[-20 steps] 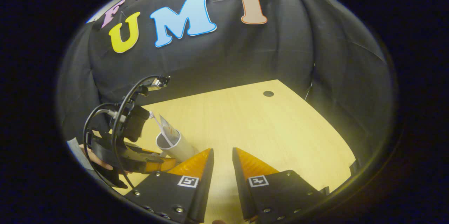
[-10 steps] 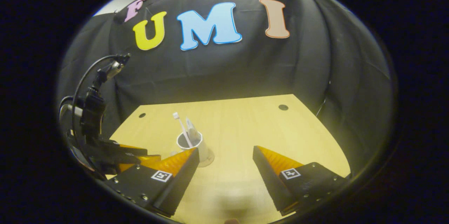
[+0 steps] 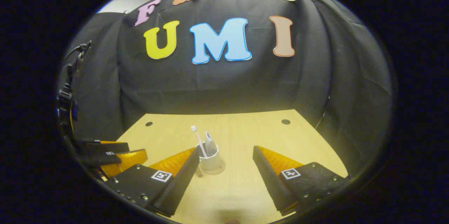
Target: Put the toothbrush and toothpaste on the desktop into the cup, then pick up the cup and place it on the coaster on the desktop.
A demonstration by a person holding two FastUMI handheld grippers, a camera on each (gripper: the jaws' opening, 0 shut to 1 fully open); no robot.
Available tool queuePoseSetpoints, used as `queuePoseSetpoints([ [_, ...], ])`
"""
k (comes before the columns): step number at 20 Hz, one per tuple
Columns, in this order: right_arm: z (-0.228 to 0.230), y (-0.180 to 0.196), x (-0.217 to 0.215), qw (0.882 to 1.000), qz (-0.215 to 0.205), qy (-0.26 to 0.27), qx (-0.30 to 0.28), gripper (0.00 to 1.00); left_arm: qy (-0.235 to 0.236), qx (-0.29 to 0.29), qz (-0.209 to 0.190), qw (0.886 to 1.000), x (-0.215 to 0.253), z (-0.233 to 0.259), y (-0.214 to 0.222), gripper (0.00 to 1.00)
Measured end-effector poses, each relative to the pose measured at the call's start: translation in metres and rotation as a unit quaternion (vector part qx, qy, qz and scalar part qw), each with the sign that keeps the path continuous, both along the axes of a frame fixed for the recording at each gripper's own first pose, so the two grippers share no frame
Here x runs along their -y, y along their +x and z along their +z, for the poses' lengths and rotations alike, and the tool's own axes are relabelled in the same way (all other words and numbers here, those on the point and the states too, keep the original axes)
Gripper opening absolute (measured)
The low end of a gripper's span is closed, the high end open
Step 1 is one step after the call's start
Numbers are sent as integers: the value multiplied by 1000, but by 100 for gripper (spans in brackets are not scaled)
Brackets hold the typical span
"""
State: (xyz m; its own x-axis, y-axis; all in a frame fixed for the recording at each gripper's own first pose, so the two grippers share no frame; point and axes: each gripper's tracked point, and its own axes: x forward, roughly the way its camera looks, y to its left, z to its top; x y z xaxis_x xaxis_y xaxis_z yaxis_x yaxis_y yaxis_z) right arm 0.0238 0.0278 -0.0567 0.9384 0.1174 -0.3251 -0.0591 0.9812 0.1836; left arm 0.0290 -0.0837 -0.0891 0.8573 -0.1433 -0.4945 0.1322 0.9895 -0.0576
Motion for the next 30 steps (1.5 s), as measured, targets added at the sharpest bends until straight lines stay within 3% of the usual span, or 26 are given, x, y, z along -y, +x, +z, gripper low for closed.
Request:
queuePoseSetpoints([
  [4,15,-16,-1,999,-18,-19,38,97,-17,57,5,998,-15,29,-3,91],
  [8,29,-23,-1,996,-37,-47,62,96,-18,124,-16,992,-18,56,-2,90],
  [17,56,-26,6,991,-61,-47,113,96,-5,202,-44,978,-13,97,4,90],
  [18,59,-25,10,990,-63,-51,119,96,-6,209,-47,977,-9,99,5,96],
  [19,61,-26,15,989,-64,-55,125,96,-7,218,-47,975,-5,101,8,90],
  [21,63,-26,27,988,-65,-53,133,94,-12,232,-49,972,13,103,8,90],
  [22,64,-24,35,987,-67,-53,139,94,-15,239,-46,970,21,103,4,90],
  [23,66,-24,45,986,-69,-54,145,95,-21,244,-45,969,26,100,1,96],
  [24,67,-25,55,984,-69,-55,151,95,-25,245,-41,968,31,99,1,90],
  [27,67,-24,85,983,-56,-46,168,95,-23,260,-8,965,45,100,3,90],
  [28,65,-21,99,983,-49,-43,172,95,-25,265,5,964,52,102,3,84],
  [29,63,-20,111,983,-38,-41,177,95,-28,273,21,961,60,104,2,84],
  [30,61,-20,124,982,-25,-41,180,95,-31,289,35,956,68,109,1,96],
])
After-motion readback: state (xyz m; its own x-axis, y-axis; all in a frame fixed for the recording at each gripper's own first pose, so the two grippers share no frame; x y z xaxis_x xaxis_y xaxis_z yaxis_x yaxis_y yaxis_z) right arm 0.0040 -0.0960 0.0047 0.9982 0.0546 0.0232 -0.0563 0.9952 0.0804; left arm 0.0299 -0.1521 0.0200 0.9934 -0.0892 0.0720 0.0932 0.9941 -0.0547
